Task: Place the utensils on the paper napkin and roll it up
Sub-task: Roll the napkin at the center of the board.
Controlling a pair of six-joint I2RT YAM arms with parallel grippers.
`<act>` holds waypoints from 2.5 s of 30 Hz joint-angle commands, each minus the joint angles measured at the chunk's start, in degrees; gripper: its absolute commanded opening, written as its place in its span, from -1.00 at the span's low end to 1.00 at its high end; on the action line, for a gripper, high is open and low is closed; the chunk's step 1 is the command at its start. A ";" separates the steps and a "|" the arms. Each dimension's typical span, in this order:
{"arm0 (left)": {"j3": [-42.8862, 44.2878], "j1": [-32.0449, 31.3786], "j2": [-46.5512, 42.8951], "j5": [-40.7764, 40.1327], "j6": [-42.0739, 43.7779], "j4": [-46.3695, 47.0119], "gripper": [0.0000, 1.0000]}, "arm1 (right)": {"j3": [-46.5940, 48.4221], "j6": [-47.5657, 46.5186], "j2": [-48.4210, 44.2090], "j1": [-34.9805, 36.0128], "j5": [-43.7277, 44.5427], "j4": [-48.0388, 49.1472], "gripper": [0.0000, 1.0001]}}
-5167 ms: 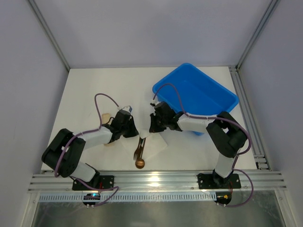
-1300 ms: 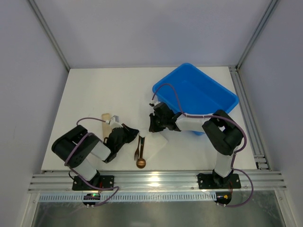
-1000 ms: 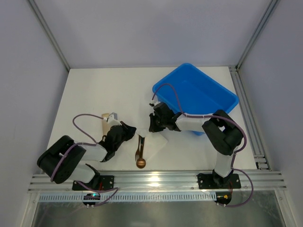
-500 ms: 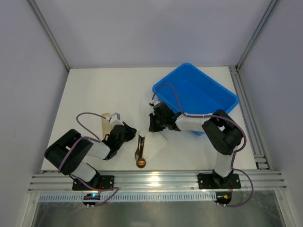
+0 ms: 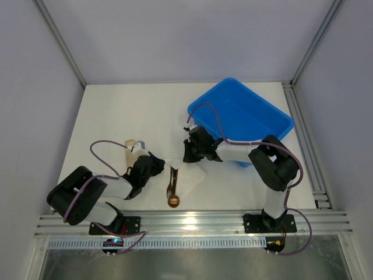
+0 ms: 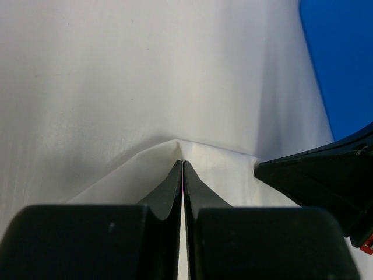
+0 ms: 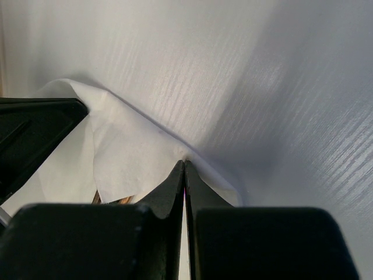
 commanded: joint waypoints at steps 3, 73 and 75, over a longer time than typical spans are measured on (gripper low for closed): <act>-0.29 -0.07 -1.93 -2.65 2.19 -3.71 -1.00 | 0.98 -1.25 1.52 -0.04 1.31 -2.40 -0.92; 3.66 -1.83 3.08 3.33 4.04 0.86 -1.00 | 14.25 -2.22 -1.65 3.29 -1.07 -9.70 -0.93; 3.84 -1.83 2.56 2.89 4.04 -0.45 -1.00 | 14.69 -1.96 -0.60 3.91 -1.24 -9.79 -0.93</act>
